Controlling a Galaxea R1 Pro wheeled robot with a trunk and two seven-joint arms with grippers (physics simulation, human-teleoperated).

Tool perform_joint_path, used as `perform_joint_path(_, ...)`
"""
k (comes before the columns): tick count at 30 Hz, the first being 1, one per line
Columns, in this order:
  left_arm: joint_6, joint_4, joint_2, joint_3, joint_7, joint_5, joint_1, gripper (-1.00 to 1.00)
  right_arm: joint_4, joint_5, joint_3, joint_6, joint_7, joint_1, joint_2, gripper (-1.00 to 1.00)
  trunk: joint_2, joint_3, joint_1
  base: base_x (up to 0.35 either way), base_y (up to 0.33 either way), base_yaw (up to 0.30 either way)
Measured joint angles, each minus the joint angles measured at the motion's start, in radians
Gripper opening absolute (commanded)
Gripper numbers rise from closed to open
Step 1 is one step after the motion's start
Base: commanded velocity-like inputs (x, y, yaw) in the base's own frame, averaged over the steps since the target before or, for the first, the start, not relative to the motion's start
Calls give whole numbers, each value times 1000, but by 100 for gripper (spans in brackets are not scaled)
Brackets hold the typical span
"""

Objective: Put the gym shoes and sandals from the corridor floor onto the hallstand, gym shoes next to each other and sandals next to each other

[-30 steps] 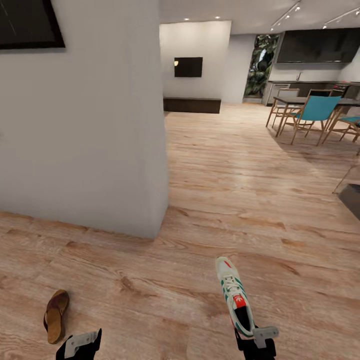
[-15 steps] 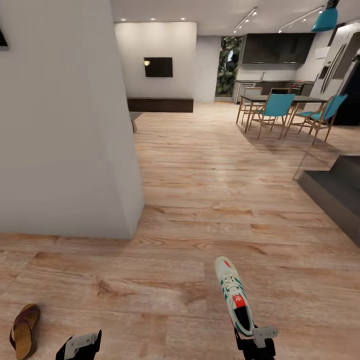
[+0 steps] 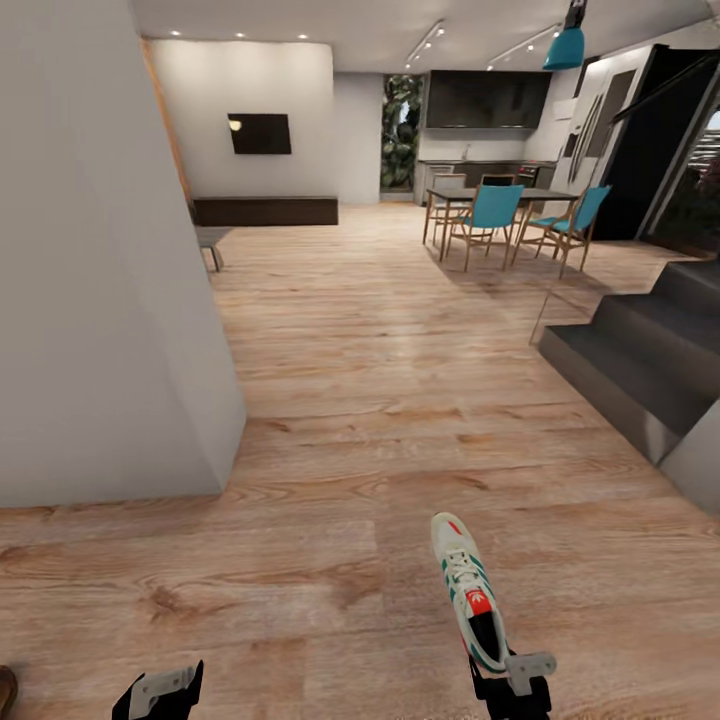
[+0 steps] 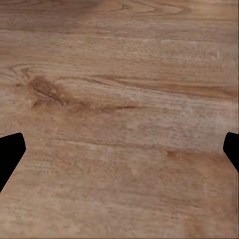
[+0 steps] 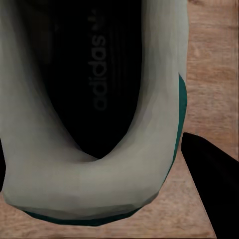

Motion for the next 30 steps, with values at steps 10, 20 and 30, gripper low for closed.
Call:
perform_joint_path(10, 0, 4, -1, 0, 0, -1, 0, 100, 0, 0, -2, 1, 1, 0, 0, -100, 0, 0, 0, 0, 0, -300)
perform_joint_path(20, 0, 5, -1, -1, 0, -4, 0, 100, -2, -5, -61, 2, 2, 0, -1, -100, 0, 0, 0, 0, 0, -300)
perform_joint_path(30, -27, 27, -5, -4, -5, -6, 1, 100, -2, -3, -109, 2, 3, 0, 2, -100, 0, 0, 0, 0, 0, -300)
